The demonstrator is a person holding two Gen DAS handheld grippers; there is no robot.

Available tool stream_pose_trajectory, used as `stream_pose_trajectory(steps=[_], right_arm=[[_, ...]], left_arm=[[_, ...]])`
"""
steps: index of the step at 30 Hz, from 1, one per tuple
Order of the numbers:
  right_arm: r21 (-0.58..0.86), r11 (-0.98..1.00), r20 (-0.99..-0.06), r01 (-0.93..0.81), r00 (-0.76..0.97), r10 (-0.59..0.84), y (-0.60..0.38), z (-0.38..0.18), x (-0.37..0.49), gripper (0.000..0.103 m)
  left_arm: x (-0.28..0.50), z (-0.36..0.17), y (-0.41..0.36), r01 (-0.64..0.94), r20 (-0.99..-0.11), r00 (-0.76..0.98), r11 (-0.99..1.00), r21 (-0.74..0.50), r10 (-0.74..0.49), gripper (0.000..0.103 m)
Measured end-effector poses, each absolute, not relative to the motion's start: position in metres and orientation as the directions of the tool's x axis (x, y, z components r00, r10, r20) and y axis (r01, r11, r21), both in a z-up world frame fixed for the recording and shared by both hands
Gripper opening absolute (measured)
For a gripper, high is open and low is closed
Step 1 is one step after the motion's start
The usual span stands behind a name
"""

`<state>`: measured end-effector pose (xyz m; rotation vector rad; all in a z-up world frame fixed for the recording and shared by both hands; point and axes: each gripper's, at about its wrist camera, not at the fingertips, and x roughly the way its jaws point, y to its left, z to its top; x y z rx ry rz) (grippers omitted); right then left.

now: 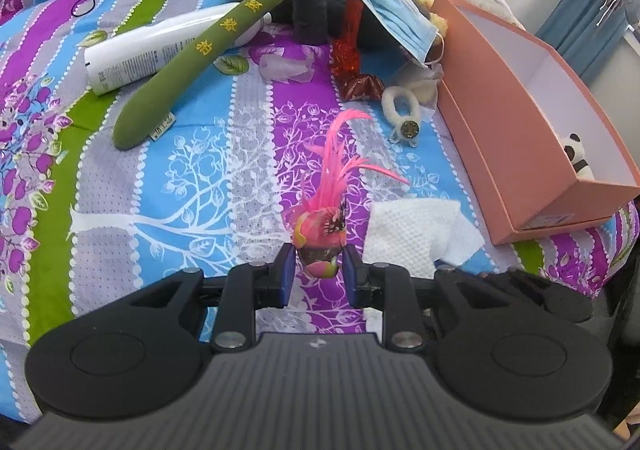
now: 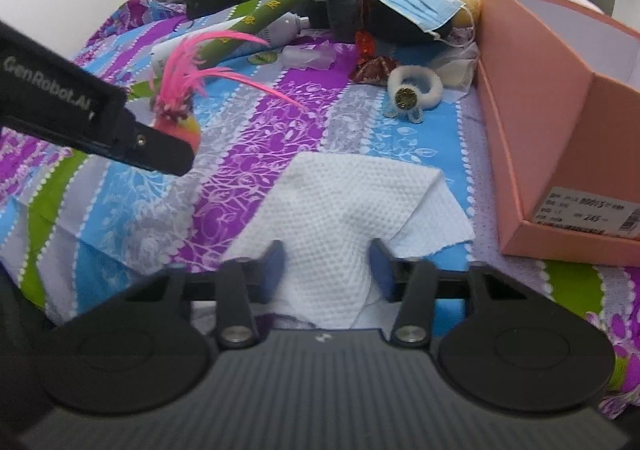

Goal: Organize soft objects
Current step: 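Carry the feathered toy and tissue over the pink box and open both grippers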

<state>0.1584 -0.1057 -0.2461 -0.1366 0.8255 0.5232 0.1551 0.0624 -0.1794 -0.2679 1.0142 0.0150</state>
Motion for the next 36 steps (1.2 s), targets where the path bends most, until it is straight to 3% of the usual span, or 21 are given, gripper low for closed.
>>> stream_pose_trajectory(steps=[3, 6, 16, 36], right_arm=[[0.101, 0.858, -0.731, -0.504, 0.547, 0.407, -0.104, -0.246, 0.158, 0.017], [0.102, 0.856, -0.727, -0.507, 0.55, 0.412, -0.105, -0.243, 0.157, 0.012], [0.174, 0.868, -0.648, -0.466, 0.609, 0.457, -0.125, -0.192, 0.154, 0.01], [0.083, 0.929, -0.392, -0.36, 0.845, 0.363, -0.191, -0.055, 0.201, 0.01]], left_arm=[[0.158, -0.18, 0.061, -0.135, -0.846, 0.523, 0.97, -0.203, -0.105, 0.029], [0.161, -0.177, 0.059, -0.132, -0.846, 0.522, 0.971, -0.199, -0.103, 0.029], [0.173, -0.133, 0.045, -0.067, -0.793, 0.59, 0.969, -0.238, -0.154, 0.029], [0.231, -0.034, -0.001, 0.084, -0.663, 0.697, 0.949, -0.304, -0.274, 0.029]])
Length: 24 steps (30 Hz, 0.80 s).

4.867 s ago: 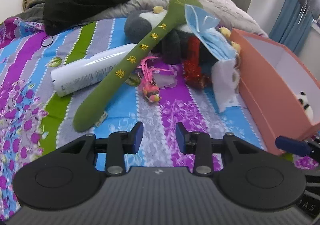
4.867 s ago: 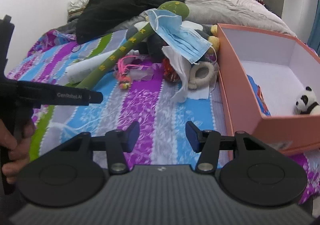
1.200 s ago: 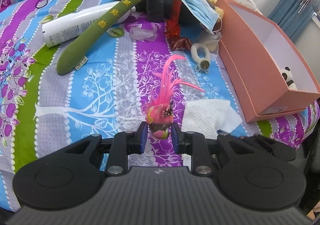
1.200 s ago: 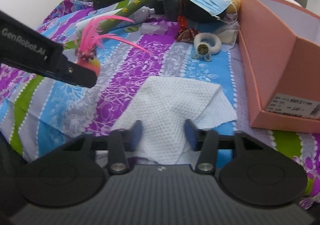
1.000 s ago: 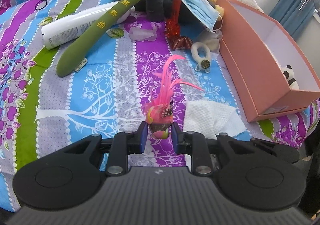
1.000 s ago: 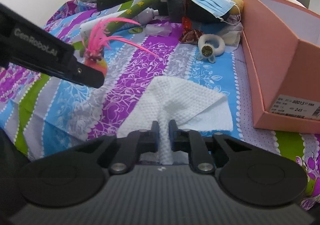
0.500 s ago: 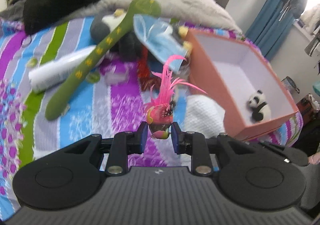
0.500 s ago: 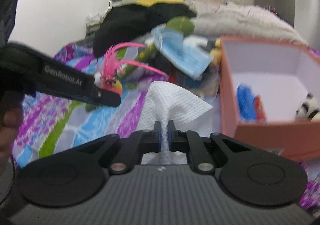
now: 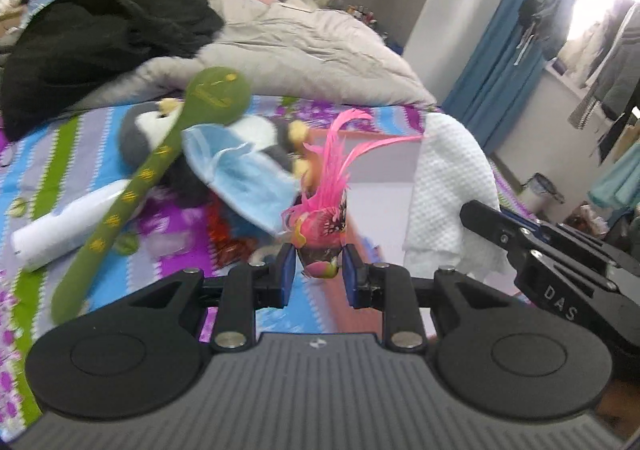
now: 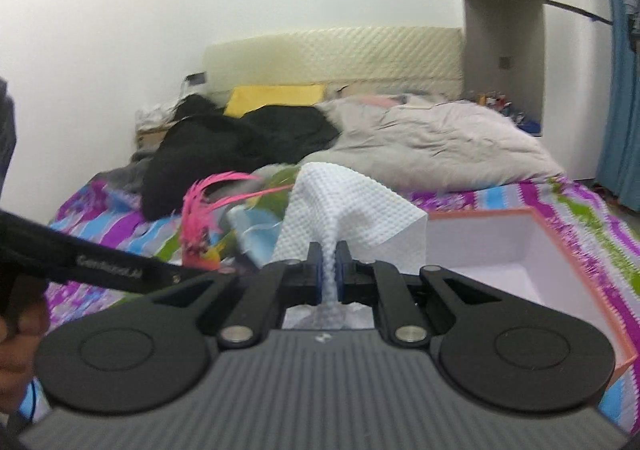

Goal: Organize soft objects
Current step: 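Carry the feathered toy and tissue over the pink box and open both grippers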

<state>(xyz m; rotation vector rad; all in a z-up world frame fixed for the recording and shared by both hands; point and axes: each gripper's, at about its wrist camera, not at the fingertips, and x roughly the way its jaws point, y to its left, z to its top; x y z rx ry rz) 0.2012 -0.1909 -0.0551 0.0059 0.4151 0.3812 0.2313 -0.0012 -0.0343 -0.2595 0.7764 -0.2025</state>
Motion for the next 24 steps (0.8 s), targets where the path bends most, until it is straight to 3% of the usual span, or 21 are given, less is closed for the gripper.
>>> stream_pose_trajectory(steps=[10, 18, 24], right_arm=[[0.084, 0.967, -0.481, -0.239, 0.841, 0.249, -0.249, -0.048, 0.256, 0.01], [0.108, 0.986, -0.663, -0.129, 0.729, 0.168, -0.293, -0.108, 0.294, 0.01], [0.103, 0.992, -0.75, -0.076, 0.649, 0.128, -0.311, -0.149, 0.305, 0.011]], left_arm=[[0.306, -0.045, -0.054, 0.162, -0.694, 0.6, 0.91, -0.382, -0.398, 0.029], [0.349, -0.094, -0.098, 0.193, -0.791, 0.47, 0.92, -0.341, -0.392, 0.029], [0.365, -0.113, -0.122, 0.222, -0.836, 0.396, 0.924, -0.313, -0.379, 0.029]])
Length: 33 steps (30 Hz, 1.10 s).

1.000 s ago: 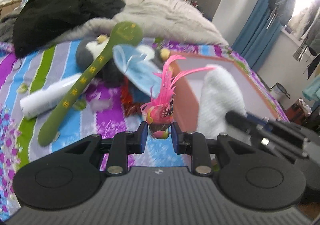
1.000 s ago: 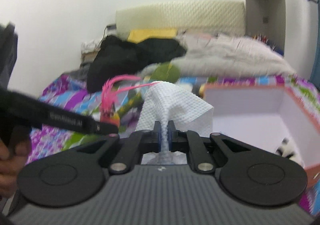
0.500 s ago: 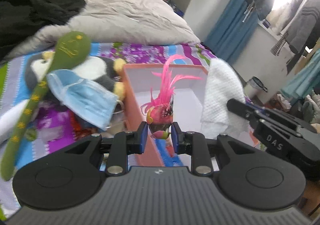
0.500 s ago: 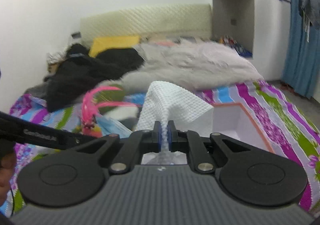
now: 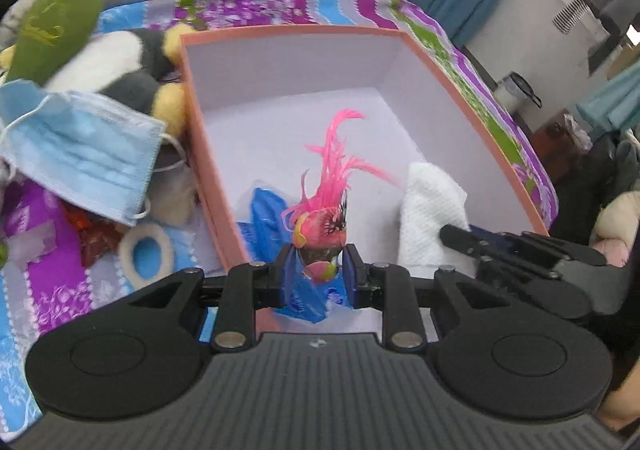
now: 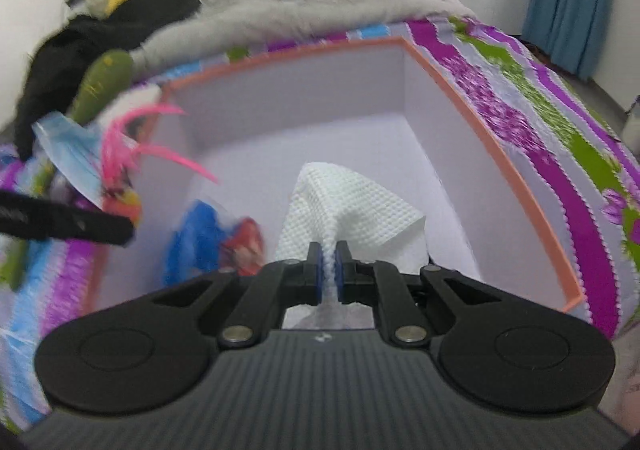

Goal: Organize soft objects
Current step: 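Carry the feathered toy and tissue over the pink box and open both grippers, then withdraw both open tools from the box back toward the pile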

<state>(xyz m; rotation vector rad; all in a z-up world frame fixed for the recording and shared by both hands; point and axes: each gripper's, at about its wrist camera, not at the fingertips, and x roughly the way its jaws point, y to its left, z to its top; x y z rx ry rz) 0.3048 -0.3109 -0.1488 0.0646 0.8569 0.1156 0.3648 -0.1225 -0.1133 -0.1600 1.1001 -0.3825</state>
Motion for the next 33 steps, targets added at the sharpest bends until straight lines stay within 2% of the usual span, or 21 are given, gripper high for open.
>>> stream_pose_trajectory(steps=[6, 7, 8, 10, 11, 20, 28, 33], right_arm=[[0.094, 0.995, -0.773, -0.041, 0.627, 0.099, -0.316, -0.164, 0.303, 0.012], [0.088, 0.995, -0.772, -0.044, 0.629, 0.096, -0.315, -0.163, 0.302, 0.015], [0.087, 0.995, -0.772, -0.045, 0.629, 0.096, -0.315, -0.162, 0.301, 0.017], [0.083, 0.996, -0.771, -0.038, 0.631, 0.088, -0.315, -0.16, 0.3, 0.045], [0.083, 0.996, -0.769, -0.035, 0.634, 0.086, -0.316, -0.159, 0.3, 0.048], [0.113, 0.992, -0.701, -0.061, 0.702, 0.123, -0.315, -0.14, 0.286, 0.048], [0.119, 0.989, -0.593, -0.084, 0.793, 0.138, -0.305, -0.104, 0.256, 0.048], [0.136, 0.985, -0.524, -0.107, 0.836, 0.163, -0.297, -0.081, 0.237, 0.048]], left_arm=[[0.365, -0.118, -0.137, 0.248, -0.853, 0.382, 0.928, -0.278, -0.357, 0.029], [0.364, -0.118, -0.136, 0.249, -0.85, 0.379, 0.925, -0.286, -0.365, 0.031], [0.364, -0.119, -0.136, 0.247, -0.852, 0.371, 0.923, -0.294, -0.37, 0.039], [0.364, -0.118, -0.133, 0.238, -0.848, 0.384, 0.926, -0.293, -0.366, 0.047], [0.364, -0.117, -0.132, 0.24, -0.846, 0.391, 0.928, -0.285, -0.362, 0.047], [0.34, -0.09, -0.119, 0.259, -0.787, 0.499, 0.929, -0.265, -0.364, 0.047], [0.297, -0.047, -0.107, 0.302, -0.691, 0.639, 0.936, -0.178, -0.338, 0.047], [0.272, -0.026, -0.094, 0.292, -0.636, 0.693, 0.939, -0.181, -0.338, 0.047]])
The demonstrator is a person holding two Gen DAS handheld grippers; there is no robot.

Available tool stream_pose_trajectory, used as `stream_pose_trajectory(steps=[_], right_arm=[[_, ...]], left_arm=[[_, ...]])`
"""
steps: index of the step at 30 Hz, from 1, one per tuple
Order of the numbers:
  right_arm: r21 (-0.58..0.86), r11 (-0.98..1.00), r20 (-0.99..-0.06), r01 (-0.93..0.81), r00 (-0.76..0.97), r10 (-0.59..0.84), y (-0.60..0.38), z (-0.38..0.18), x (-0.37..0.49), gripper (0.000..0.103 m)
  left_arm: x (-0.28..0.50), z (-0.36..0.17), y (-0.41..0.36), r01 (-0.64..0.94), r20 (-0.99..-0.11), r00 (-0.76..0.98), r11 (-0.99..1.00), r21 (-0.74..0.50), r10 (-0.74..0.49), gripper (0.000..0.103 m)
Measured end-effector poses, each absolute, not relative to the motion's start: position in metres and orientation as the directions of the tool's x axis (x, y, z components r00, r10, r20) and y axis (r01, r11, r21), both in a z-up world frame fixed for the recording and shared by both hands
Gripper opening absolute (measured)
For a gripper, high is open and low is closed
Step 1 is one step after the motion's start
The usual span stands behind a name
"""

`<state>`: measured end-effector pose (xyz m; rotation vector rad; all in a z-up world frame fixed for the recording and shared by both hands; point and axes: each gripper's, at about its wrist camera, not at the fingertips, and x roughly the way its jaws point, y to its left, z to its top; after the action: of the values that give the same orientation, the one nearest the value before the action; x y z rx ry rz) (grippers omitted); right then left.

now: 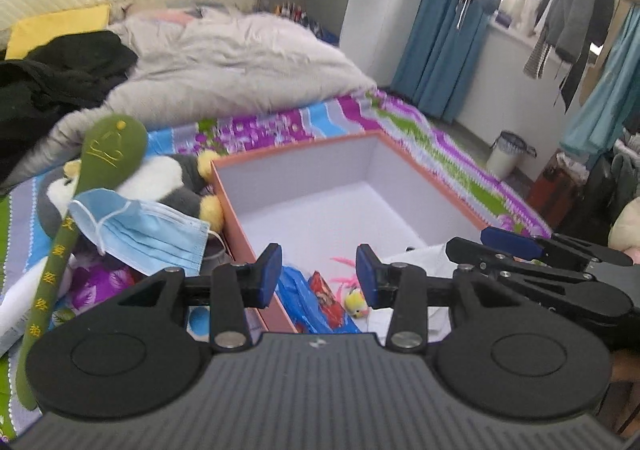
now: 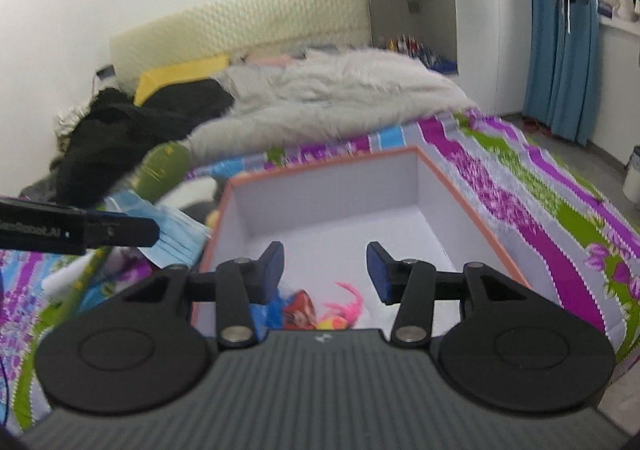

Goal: Organize soft objects
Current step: 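Withdraw both open tools from the box back toward the pile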

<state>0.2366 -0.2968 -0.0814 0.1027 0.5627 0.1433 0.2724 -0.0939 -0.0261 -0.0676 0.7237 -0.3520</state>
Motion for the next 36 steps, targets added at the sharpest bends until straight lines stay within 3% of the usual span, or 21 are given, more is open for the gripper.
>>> stream_pose_trajectory(steps=[18, 36], right_arm=[[0.123, 0.965, -0.433, -0.23, 0.863, 0.261, -0.242, -0.068, 0.175, 0.048], [0.139, 0.942, -0.51, -0.305, 0.794, 0.332, -0.183, -0.1, 0.133, 0.048]], left_arm=[[0.193, -0.03, -0.028, 0.166, -0.606, 0.764, 0.975, -0.146, -0.221, 0.047], [0.137, -0.064, 0.043, 0.017, -0.635, 0.759, 0.98, -0.199, -0.143, 0.047]])
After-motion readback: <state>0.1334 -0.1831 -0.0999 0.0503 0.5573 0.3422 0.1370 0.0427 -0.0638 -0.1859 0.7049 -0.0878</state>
